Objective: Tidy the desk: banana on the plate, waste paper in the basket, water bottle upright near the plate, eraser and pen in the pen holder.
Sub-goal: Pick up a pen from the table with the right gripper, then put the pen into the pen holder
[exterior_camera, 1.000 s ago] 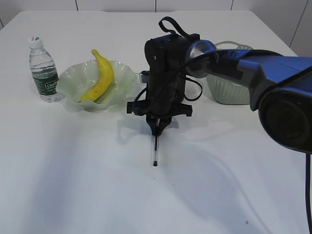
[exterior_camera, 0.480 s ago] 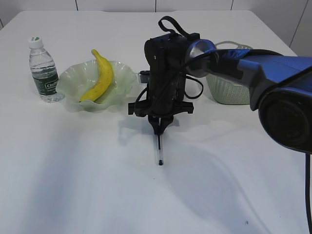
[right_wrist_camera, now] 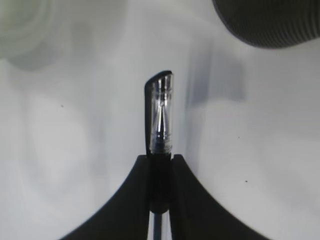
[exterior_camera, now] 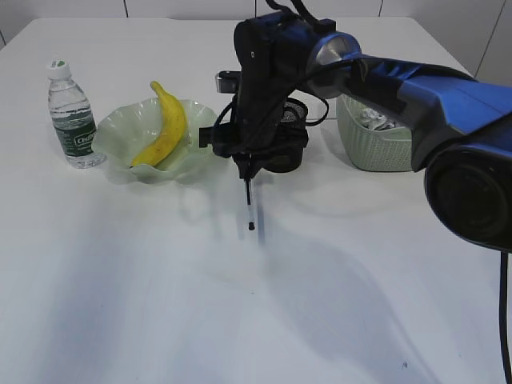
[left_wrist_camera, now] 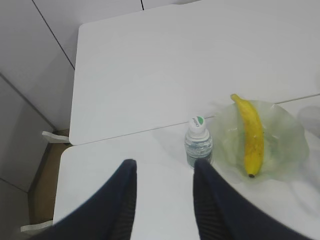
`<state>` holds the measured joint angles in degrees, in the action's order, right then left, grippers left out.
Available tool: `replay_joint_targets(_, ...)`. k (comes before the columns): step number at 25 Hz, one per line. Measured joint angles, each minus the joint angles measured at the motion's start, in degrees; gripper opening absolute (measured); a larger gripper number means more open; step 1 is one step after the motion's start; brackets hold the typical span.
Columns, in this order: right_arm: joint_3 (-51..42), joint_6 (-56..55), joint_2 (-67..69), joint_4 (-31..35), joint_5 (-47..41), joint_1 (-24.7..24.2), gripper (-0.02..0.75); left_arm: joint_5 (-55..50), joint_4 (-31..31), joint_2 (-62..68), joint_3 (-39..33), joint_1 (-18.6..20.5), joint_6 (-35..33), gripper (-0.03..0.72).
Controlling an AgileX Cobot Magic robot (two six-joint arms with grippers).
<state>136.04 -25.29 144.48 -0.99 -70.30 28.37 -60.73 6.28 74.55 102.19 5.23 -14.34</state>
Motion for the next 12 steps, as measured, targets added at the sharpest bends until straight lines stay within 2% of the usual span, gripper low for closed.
replay_joint_targets(12, 11.0, 4.0, 0.0, -0.3, -0.9, 0.0, 0.056, 0.0, -1.2, 0.9, 0.0, 0.0, 0.0, 0.260)
